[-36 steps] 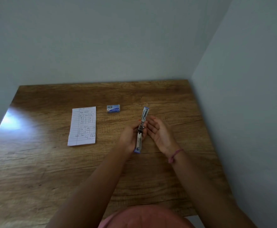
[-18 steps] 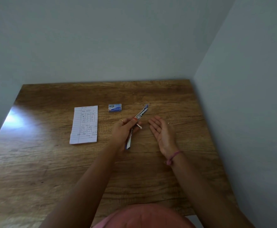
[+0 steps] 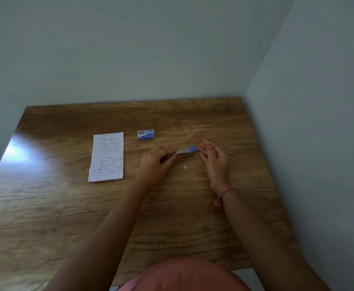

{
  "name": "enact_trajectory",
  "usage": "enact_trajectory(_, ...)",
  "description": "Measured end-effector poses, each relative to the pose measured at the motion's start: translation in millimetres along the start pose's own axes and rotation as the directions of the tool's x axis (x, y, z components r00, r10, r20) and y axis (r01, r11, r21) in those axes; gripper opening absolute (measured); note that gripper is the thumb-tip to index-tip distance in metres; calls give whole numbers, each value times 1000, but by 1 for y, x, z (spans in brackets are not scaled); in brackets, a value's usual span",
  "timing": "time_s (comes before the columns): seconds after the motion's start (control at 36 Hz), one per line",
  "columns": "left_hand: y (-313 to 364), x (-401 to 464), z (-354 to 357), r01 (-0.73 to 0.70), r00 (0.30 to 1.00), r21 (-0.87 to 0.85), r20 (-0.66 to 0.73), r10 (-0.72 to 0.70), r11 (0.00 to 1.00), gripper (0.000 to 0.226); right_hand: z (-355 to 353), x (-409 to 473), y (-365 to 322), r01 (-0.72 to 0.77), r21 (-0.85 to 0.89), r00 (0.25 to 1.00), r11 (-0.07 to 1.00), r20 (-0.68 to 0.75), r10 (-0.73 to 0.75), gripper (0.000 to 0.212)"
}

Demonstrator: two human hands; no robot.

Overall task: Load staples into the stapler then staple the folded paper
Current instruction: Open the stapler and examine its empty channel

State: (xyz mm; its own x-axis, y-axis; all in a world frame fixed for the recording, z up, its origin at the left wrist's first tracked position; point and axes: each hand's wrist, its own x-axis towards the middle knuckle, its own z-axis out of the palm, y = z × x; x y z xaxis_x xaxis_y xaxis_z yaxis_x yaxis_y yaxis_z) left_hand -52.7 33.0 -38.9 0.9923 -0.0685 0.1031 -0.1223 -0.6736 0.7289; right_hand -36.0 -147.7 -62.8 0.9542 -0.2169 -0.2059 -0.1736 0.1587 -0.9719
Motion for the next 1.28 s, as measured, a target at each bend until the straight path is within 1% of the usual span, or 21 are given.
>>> enact_trajectory(0.08, -2, 1, -1, 15, 999, -14, -45, -15, 1000, 27, -1, 1, 2, 4, -8, 1000, 1000, 6, -4, 29)
enact_trajectory(0.14, -3, 1, -1, 58, 996, -38, -73, -60, 998, 26, -1, 1, 3, 7, -6, 1000, 1000, 3, -7, 27)
enact_trajectory(0.19, -4, 1, -2, 143, 985, -100, -81, -151, 985, 24, -1, 2, 4, 5, 2, 1000, 1000, 6, -5, 25)
enact_trajectory(0.28, -2, 2, -3, 293, 941, -304, -76, -329, 907, 19, -2, 3, 4, -7, 22, 1000, 1000, 16, 6, 22)
enact_trajectory(0.31, -2, 2, -3, 340, 917, -409, -56, -395, 847, 17, -2, 4, 4, -12, 28, 1000, 1000, 20, 11, 22)
enact_trajectory(0.33, -1, 2, -4, 388, 885, -532, -11, -465, 753, 17, -3, 4, 4, -18, 30, 1000, 999, 25, 17, 22)
enact_trajectory(0.39, 2, 2, -8, 460, 815, -754, 150, -560, 468, 16, -4, 4, 3, -28, 22, 999, 999, 41, 27, 21)
enact_trajectory(0.42, 3, 3, -11, 480, 784, -816, 234, -575, 322, 16, -4, 5, 2, -33, 15, 998, 999, 55, 32, 21)
enact_trajectory(0.47, 5, 5, -14, 504, 724, -860, 369, -583, 80, 16, -5, 5, -2, -40, -8, 994, 999, 101, 40, 20)
enact_trajectory(0.5, 6, 6, -15, 507, 699, -862, 423, -577, -17, 17, -5, 5, -5, -40, -22, 990, 999, 132, 43, 20)
enact_trajectory(0.56, 7, 8, -15, 519, 667, -842, 506, -547, -147, 16, -5, 5, -10, -38, -44, 980, 998, 194, 46, 25)
enact_trajectory(0.61, 8, 9, -13, 544, 643, -808, 575, -506, -226, 16, -2, 5, -16, -25, -70, 969, 997, 245, 42, 30)
enact_trajectory(0.69, 9, 11, -12, 585, 625, -763, 640, -448, -274, 15, 5, 7, -24, -15, -71, 948, 997, 318, 37, 36)
enact_trajectory(0.78, 12, 12, -10, 615, 603, -732, 676, -422, -294, 15, 12, 11, -29, -29, -58, 925, 998, 378, 49, 31)
enact_trajectory(0.86, 13, 14, -9, 619, 592, -712, 700, -398, -331, 18, 15, 16, -32, -62, -62, 913, 996, 399, 81, 29)
enact_trajectory(0.97, 11, 15, -12, 638, 579, -682, 731, -360, -358, 35, 17, 24, -37, -107, -83, 903, 991, 408, 131, 24)
enact_trajectory(1.08, 8, 17, -14, 673, 575, -658, 753, -320, -338, 47, 16, 29, -42, -65, -113, 918, 992, 383, 103, 14)
enact_trajectory(1.14, 6, 17, -16, 665, 587, -662, 749, -308, -344, 46, 15, 31, -44, -56, -119, 926, 991, 366, 96, 12)
enact_trajectory(1.19, 3, 16, -20, 646, 610, -673, 739, -286, -360, 45, 12, 34, -45, -76, -109, 926, 991, 361, 111, 15)
enact_trajectory(1.25, -1, 15, -24, 622, 649, -692, 717, -253, -366, 46, 8, 37, -45, -110, -86, 924, 990, 359, 134, 18)
enact_trajectory(1.28, -3, 15, -26, 614, 672, -708, 701, -239, -350, 48, 5, 39, -45, -126, -66, 926, 990, 350, 142, 19)
